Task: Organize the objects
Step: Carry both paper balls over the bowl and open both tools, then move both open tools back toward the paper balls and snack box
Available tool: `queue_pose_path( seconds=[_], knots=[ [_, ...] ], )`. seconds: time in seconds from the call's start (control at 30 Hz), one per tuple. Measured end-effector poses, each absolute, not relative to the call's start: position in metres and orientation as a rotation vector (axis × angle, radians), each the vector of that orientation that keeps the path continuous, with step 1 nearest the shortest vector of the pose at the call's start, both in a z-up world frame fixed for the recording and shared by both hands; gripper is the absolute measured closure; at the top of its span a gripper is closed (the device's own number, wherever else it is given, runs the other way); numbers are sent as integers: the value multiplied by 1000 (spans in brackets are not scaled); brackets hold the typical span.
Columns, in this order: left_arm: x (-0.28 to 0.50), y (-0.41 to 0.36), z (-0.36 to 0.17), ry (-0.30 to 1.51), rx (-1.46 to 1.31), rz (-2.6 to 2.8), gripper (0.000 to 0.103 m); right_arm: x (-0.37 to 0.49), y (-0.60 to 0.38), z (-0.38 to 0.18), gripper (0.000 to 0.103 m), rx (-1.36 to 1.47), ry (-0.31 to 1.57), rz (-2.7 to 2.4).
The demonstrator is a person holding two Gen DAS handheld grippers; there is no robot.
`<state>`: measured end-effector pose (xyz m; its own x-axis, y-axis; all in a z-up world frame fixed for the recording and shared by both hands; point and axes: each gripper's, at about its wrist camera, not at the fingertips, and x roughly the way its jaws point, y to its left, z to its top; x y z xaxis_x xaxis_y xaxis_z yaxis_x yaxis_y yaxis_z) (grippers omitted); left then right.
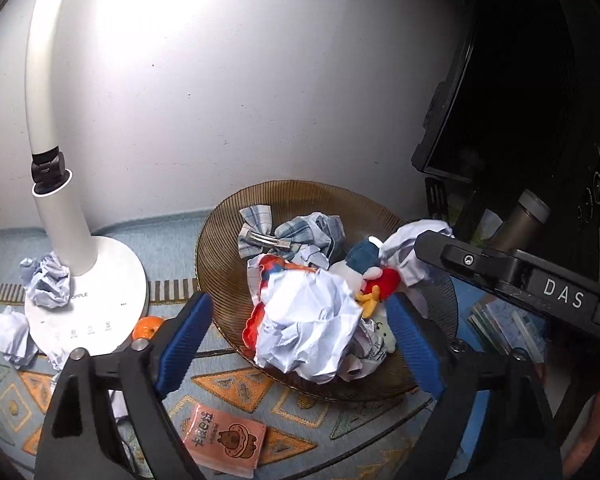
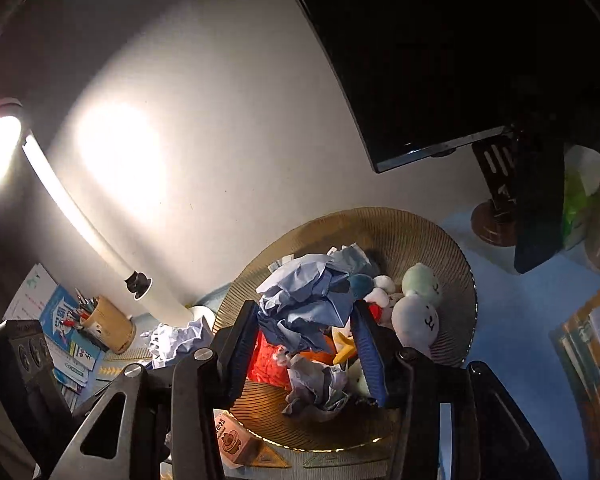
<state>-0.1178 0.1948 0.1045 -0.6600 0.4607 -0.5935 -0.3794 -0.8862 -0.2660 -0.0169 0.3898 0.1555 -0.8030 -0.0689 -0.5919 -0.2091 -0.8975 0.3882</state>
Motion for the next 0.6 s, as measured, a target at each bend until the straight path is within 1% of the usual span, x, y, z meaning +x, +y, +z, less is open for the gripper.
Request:
queue_pose_path(
  seconds=[0.1, 0.27, 0.5, 0.57, 0.6],
  knots=[
    [-116, 188, 99, -192, -967, 2489, 10, -18, 391, 145, 54, -999, 697, 2828],
    [-92, 160, 100, -269, -955, 2501, 10, 5, 385, 133, 53, -1010, 653, 2818],
    [-20, 97, 125, -326, -815, 2616, 10, 49, 337, 151, 53, -994, 431, 2899],
    [-1, 75, 133, -346, -788, 2669, 10, 60, 317, 161, 53, -981, 391, 2961],
    [8, 64, 134, -349, -789, 2703, 8, 66, 307, 164, 53, -978, 380, 2991]
  ],
)
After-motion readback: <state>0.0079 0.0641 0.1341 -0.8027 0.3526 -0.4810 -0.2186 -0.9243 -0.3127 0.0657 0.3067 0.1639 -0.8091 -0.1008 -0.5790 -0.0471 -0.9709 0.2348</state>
